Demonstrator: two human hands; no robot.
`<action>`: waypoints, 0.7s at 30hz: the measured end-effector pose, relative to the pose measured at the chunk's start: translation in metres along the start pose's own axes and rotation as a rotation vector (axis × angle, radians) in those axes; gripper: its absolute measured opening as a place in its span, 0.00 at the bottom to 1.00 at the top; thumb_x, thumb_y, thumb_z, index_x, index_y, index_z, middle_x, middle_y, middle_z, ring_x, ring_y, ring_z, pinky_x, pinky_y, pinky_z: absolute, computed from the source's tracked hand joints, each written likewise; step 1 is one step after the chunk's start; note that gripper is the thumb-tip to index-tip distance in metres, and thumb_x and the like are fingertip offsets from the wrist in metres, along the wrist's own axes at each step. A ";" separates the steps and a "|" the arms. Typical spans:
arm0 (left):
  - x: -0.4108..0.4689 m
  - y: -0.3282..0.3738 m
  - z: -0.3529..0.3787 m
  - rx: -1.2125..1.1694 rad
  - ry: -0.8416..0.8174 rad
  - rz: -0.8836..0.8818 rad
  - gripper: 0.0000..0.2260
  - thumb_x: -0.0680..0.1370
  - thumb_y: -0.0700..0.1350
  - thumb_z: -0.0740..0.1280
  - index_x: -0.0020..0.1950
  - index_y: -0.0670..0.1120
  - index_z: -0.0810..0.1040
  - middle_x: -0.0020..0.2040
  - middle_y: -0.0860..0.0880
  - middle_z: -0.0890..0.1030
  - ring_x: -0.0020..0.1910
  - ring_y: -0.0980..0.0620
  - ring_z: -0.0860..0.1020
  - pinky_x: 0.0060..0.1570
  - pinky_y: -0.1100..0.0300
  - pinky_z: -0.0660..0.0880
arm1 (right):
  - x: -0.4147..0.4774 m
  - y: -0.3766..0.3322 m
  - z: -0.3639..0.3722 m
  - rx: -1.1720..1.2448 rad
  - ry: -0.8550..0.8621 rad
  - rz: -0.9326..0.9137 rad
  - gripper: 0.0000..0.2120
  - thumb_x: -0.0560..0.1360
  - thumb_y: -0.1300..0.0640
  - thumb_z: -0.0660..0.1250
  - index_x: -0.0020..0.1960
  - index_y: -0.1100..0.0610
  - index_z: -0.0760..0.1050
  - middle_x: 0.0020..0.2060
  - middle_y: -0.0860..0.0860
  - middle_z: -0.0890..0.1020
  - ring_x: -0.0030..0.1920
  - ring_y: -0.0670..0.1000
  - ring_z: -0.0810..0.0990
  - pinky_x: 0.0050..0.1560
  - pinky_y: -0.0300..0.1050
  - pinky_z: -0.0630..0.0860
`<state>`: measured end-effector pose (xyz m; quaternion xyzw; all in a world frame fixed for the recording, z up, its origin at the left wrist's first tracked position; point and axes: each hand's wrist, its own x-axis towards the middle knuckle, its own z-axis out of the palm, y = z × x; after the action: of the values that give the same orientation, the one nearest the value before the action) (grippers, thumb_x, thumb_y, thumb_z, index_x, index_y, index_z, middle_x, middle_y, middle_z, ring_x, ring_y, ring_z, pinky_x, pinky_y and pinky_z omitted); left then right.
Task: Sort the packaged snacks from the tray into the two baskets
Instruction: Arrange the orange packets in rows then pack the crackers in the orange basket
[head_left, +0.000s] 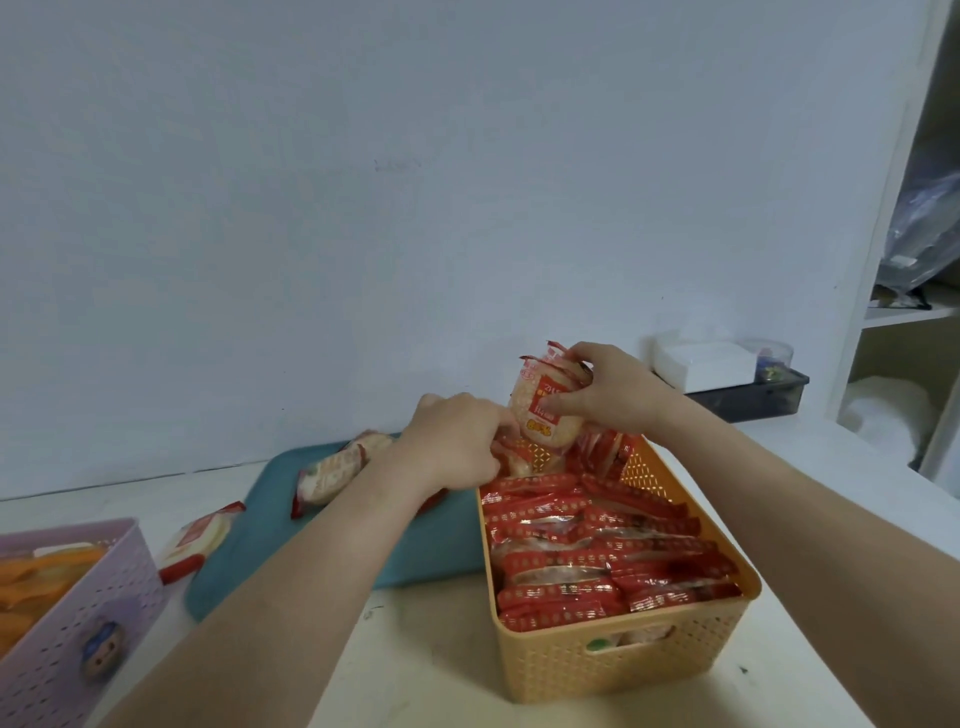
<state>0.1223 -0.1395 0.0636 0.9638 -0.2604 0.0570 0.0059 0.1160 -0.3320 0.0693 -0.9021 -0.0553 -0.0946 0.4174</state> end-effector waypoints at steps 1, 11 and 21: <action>0.002 0.000 0.001 0.024 0.045 0.007 0.14 0.74 0.49 0.69 0.59 0.57 0.79 0.55 0.57 0.82 0.58 0.54 0.76 0.62 0.51 0.67 | 0.000 -0.001 0.002 0.003 0.007 -0.006 0.20 0.67 0.52 0.77 0.54 0.55 0.76 0.46 0.52 0.82 0.47 0.54 0.82 0.50 0.57 0.81; -0.018 -0.001 0.001 -0.378 -0.015 0.073 0.13 0.77 0.57 0.65 0.47 0.52 0.86 0.43 0.52 0.85 0.44 0.54 0.80 0.50 0.52 0.76 | 0.006 -0.013 0.024 -0.255 -0.151 -0.085 0.23 0.66 0.51 0.77 0.58 0.50 0.76 0.47 0.47 0.81 0.49 0.49 0.79 0.47 0.42 0.73; -0.018 -0.004 0.012 -0.417 0.140 0.021 0.25 0.79 0.50 0.64 0.75 0.54 0.63 0.67 0.51 0.75 0.64 0.51 0.73 0.63 0.58 0.69 | -0.001 -0.027 0.034 -0.467 -0.396 -0.109 0.17 0.71 0.55 0.72 0.58 0.54 0.74 0.43 0.48 0.81 0.38 0.45 0.80 0.36 0.33 0.75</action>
<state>0.1104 -0.1276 0.0495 0.9327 -0.2753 0.0687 0.2225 0.1146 -0.2881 0.0676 -0.9701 -0.1608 0.0508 0.1744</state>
